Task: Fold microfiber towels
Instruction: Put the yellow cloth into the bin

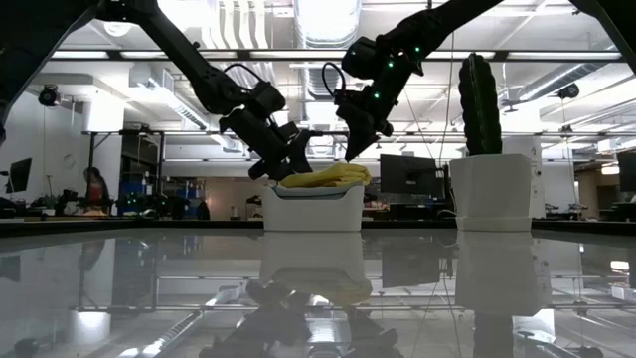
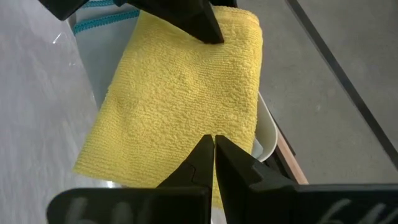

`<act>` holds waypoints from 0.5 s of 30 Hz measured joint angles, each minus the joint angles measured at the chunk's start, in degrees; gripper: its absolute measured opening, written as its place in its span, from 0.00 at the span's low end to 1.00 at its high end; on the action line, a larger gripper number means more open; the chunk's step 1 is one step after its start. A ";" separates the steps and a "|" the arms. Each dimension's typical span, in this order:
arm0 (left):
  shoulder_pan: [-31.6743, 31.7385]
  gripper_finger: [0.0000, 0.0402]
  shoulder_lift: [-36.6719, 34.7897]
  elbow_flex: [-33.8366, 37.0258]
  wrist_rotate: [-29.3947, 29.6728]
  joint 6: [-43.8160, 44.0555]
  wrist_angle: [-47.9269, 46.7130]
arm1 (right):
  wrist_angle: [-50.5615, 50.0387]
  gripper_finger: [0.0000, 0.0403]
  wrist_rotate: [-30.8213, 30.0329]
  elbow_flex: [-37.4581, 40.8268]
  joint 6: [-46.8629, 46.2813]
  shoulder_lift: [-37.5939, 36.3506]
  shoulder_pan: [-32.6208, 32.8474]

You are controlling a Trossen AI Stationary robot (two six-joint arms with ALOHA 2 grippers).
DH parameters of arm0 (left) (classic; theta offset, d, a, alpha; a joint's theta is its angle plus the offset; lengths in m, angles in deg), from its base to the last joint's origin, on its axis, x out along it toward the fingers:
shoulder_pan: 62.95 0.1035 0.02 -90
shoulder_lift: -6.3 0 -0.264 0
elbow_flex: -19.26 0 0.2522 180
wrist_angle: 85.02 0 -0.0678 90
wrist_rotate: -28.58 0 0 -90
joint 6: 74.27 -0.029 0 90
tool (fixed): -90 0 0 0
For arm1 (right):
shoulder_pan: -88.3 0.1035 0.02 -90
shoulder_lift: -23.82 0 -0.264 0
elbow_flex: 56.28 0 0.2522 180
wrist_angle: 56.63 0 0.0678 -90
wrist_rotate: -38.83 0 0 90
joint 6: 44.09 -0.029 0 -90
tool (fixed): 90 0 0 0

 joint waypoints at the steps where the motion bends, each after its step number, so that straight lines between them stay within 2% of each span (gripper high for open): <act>1: -0.17 0.44 0.02 0.00 0.01 -0.70 -0.02 | -0.02 0.02 0.01 0.00 0.02 0.00 0.00; 6: -0.99 0.31 -0.24 0.04 -0.02 -3.57 -0.01 | -0.05 0.02 0.00 0.00 0.04 0.00 0.00; 12: -1.34 0.06 -0.35 0.04 -0.10 -3.56 -0.54 | 0.72 0.02 0.02 1.26 -0.31 0.00 0.60; 15: -1.43 0.02 -0.80 0.04 -0.08 -2.82 -0.92 | 2.05 0.02 0.02 2.82 -0.43 0.00 0.97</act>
